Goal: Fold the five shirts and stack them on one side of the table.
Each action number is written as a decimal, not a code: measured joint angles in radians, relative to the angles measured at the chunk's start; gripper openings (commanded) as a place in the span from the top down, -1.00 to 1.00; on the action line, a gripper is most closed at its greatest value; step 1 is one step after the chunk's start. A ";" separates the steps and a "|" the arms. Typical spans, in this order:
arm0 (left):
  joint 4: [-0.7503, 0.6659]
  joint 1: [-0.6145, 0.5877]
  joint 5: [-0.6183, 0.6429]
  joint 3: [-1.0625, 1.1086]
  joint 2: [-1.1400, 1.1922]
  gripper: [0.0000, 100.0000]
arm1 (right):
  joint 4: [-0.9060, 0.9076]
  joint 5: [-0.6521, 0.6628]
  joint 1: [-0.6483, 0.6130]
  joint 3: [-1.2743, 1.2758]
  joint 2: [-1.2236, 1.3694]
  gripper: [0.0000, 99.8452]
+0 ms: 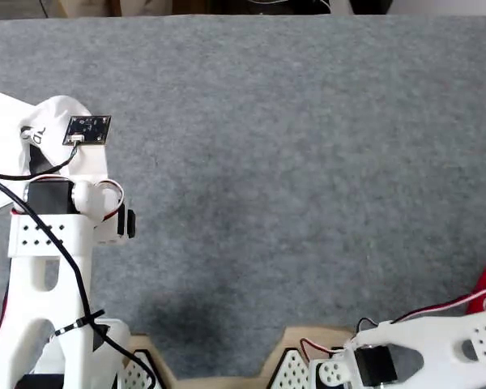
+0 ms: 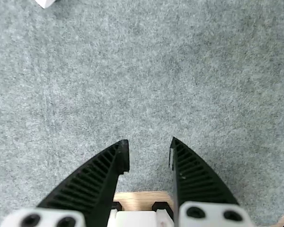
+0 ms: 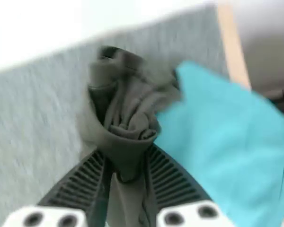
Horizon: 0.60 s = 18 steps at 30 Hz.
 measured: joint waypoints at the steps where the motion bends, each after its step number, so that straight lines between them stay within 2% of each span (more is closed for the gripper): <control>1: 0.000 0.000 0.000 0.000 0.000 0.69 | 0.000 0.000 0.008 -0.031 0.000 0.99; 9: 0.000 0.000 0.000 0.000 0.000 0.69 | 0.002 0.009 0.066 -0.121 0.000 0.99; 18: 0.000 0.000 0.000 0.000 0.000 0.69 | 0.002 0.187 0.175 0.038 0.000 0.99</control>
